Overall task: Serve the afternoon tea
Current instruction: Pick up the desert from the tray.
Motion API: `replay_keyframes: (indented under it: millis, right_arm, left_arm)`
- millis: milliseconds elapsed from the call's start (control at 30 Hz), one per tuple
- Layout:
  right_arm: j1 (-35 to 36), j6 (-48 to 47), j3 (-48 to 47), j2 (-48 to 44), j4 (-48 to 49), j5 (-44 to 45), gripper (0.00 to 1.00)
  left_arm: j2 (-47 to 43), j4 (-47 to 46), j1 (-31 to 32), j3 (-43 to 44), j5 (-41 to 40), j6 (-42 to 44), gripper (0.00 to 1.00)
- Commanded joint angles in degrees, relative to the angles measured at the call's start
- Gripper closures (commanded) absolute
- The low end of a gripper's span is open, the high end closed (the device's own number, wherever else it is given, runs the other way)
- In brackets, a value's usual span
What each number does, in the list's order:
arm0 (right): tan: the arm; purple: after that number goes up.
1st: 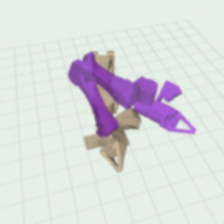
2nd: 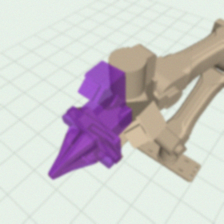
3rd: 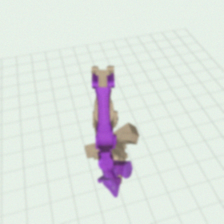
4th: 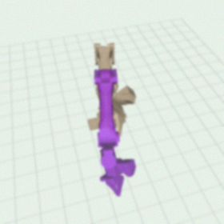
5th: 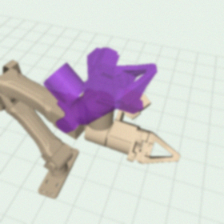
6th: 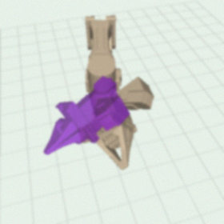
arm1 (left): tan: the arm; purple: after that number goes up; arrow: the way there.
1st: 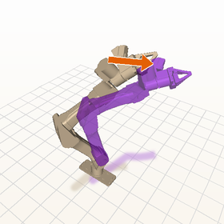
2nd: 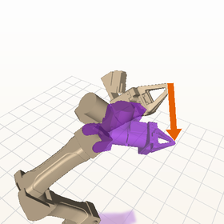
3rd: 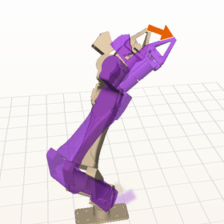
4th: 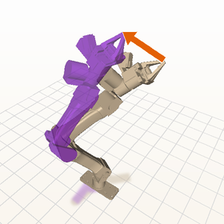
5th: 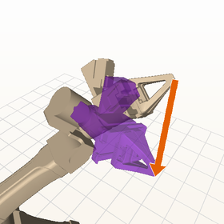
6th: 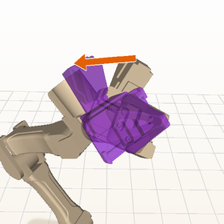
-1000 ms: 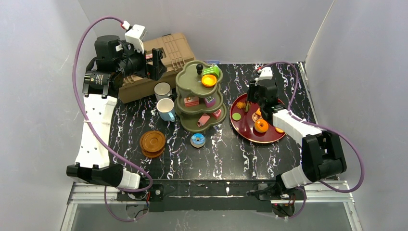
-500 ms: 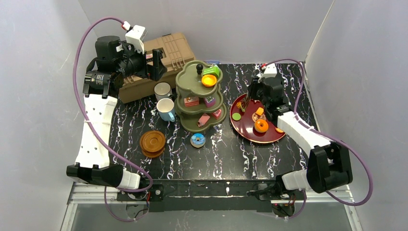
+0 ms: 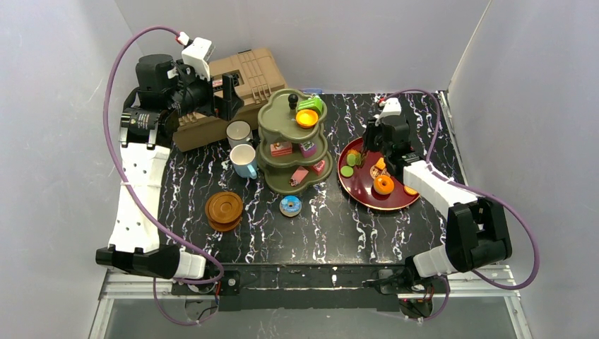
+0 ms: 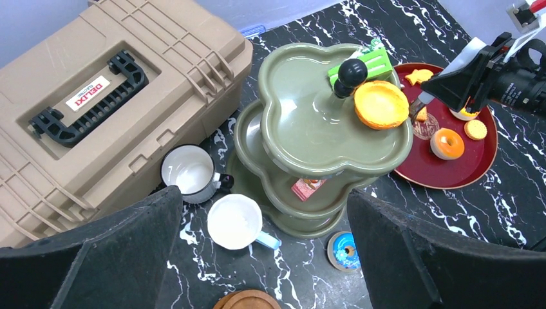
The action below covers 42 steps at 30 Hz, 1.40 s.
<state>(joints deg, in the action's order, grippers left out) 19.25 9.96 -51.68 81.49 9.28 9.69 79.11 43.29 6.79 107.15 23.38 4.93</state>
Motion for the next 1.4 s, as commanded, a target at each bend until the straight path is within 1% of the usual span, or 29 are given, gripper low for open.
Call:
replay_keyframes:
  millis: [0, 133, 233, 467, 667, 833, 1200, 1367]
  right_arm:
    - [-0.2, 2.5, 0.2, -0.2, 5.5, -1.7, 0.67]
    - [-0.2, 3.8, 0.2, 0.3, 6.7, -2.5, 0.55]
    - [-0.1, 4.6, 0.5, 0.5, 7.1, -2.8, 0.51]
    - [0.0, 5.6, 1.7, 0.1, 9.4, -3.3, 0.50]
    - [0.6, 5.2, 0.7, 0.2, 6.5, -4.5, 0.44]
    - [1.8, 5.2, 2.3, -1.5, 5.1, -4.5, 0.42]
    - [3.1, 5.4, 4.9, -5.5, 3.5, -3.0, 0.42]
    - [3.5, 5.1, 5.2, -6.3, 2.6, -3.8, 0.43]
  left_arm:
    - [-1.6, -0.6, -0.5, -0.3, 1.1, 0.4, 0.02]
    - [-1.6, -0.5, -0.5, -0.2, 1.0, 0.5, 0.02]
    - [-1.9, -0.4, -0.5, -0.4, 0.9, 0.7, 0.02]
    - [-1.9, -0.4, -0.5, -0.3, 1.2, 0.8, 0.02]
    - [-1.8, -0.4, -0.5, 0.1, 1.0, 1.0, 0.02]
    - [-1.8, -0.4, -0.5, 0.2, 1.1, 1.0, 0.02]
    - [-1.9, -0.4, -0.5, -0.1, 1.3, 0.8, 0.02]
    - [-2.0, -0.4, -0.5, -0.1, 1.3, 0.8, 0.02]
